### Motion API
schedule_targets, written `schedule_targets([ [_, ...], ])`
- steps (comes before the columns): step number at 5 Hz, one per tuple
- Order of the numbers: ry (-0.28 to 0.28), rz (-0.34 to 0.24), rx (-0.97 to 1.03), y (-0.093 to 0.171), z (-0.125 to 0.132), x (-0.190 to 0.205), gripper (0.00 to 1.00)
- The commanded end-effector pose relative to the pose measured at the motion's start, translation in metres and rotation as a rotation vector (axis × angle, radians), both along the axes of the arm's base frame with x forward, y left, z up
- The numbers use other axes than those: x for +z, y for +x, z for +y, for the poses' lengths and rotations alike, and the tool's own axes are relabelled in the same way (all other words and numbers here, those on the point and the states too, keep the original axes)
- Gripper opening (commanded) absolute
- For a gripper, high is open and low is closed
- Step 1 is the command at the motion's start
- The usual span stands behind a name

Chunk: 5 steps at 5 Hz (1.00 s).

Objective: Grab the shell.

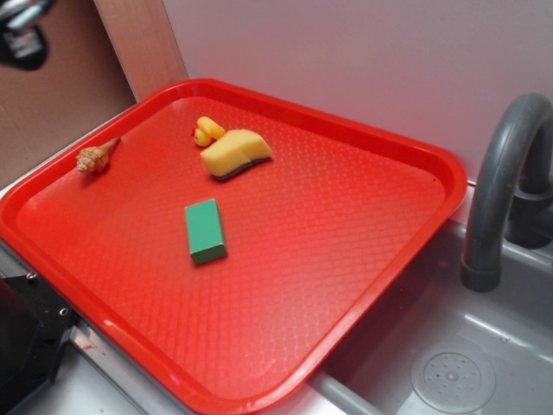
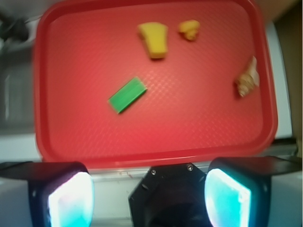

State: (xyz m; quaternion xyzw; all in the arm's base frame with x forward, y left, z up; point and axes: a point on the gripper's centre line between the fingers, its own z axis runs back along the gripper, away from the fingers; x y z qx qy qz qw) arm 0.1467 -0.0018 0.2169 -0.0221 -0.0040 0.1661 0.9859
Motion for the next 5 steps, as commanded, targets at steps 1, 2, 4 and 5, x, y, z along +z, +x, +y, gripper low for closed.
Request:
schedule_targets([
  [1, -0.065, 0.011, 0.406, 0.022, 0.060, -0.016, 1.00],
  [2, -0.038, 0.015, 0.614, 0.025, 0.100, -0.065, 1.00],
  [4, 0.066, -0.006, 0.638, 0.041, 0.139, -0.137, 1.00],
  [5, 0.118, 0.008, 0.655, 0.045, 0.151, -0.157, 1.00],
])
